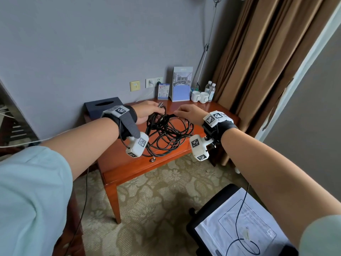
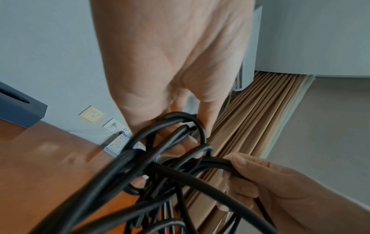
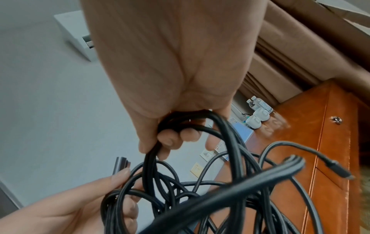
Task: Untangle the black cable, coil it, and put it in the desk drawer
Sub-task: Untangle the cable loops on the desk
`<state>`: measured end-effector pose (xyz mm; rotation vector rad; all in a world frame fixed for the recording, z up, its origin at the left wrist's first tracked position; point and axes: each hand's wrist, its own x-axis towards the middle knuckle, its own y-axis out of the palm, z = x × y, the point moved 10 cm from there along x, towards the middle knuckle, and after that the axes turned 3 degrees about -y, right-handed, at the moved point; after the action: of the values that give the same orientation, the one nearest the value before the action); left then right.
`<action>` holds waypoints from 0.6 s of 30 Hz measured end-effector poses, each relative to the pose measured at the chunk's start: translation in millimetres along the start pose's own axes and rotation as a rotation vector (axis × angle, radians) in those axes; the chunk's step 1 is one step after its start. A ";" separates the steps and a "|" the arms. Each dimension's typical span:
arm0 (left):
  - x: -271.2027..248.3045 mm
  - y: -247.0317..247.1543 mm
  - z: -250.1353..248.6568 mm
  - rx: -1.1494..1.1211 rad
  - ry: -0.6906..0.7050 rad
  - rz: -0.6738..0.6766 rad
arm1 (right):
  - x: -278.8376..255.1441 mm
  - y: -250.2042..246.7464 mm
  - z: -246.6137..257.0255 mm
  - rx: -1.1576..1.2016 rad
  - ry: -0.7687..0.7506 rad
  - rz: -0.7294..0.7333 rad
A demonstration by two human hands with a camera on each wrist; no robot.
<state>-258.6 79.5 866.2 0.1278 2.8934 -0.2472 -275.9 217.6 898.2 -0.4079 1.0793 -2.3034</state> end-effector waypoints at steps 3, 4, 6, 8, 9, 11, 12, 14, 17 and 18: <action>-3.6 4.9 4.4 -0.033 0.004 0.057 | -5.0 -0.9 -7.8 0.059 0.006 -0.041; -5.6 8.5 5.3 -0.035 0.001 0.080 | -6.7 -1.7 -11.6 0.078 0.013 -0.053; -7.9 14.9 5.5 0.021 -0.004 0.113 | -11.9 -5.6 -21.3 0.127 0.033 -0.083; -7.4 19.0 7.8 0.153 -0.009 0.112 | -18.0 -11.5 -31.5 0.185 0.057 -0.120; -6.3 21.8 10.6 0.195 -0.021 0.116 | -21.3 -15.0 -37.9 0.212 0.074 -0.136; -5.1 35.7 15.0 0.213 -0.042 0.162 | -26.3 -22.0 -52.1 0.295 0.098 -0.173; -4.1 42.3 17.0 0.196 -0.046 0.174 | -28.0 -25.0 -58.5 0.347 0.106 -0.191; 1.2 52.8 22.2 0.137 -0.065 0.157 | -32.7 -30.4 -70.8 0.452 0.121 -0.226; 14.3 66.8 29.0 0.018 -0.091 0.133 | -39.5 -39.1 -84.0 0.508 0.119 -0.249; 17.6 72.1 31.1 0.002 -0.105 0.136 | -41.3 -41.8 -88.3 0.505 0.118 -0.247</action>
<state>-261.0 145.9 820.8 0.3015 2.7660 -0.2246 -300.7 317.7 873.5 -0.2137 0.4805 -2.7350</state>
